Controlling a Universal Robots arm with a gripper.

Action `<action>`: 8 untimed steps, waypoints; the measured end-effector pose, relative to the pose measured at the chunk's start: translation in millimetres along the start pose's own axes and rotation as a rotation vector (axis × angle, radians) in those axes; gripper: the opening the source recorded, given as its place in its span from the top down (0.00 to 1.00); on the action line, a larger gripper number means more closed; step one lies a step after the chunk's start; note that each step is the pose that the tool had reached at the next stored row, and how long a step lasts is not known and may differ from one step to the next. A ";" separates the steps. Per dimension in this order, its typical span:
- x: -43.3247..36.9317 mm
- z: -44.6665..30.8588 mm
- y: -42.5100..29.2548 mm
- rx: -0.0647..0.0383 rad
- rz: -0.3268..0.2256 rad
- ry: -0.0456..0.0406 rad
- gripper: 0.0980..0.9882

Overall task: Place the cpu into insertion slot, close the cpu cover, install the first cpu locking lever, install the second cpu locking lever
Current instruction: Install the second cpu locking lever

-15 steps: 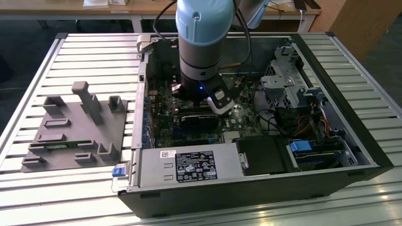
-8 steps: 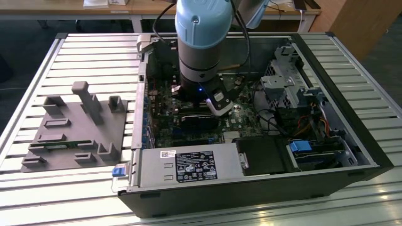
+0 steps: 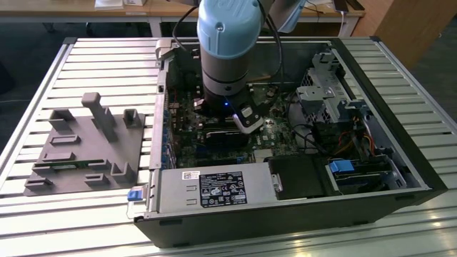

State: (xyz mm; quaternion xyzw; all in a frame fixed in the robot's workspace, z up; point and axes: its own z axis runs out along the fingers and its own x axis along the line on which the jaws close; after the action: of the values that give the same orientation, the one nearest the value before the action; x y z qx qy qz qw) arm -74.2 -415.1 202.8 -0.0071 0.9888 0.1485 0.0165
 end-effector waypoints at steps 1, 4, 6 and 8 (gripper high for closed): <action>0.0 0.5 -0.1 -0.002 0.000 -0.0001 0.99; 0.1 1.3 -0.3 -0.012 0.000 -0.0004 0.99; 0.1 2.1 -0.5 -0.016 0.000 -0.0005 0.99; 0.3 2.8 -0.8 -0.018 0.000 -0.0005 0.99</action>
State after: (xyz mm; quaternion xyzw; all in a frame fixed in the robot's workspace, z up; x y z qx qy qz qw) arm -74.4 -415.0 199.9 -0.0070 0.9874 0.1575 0.0166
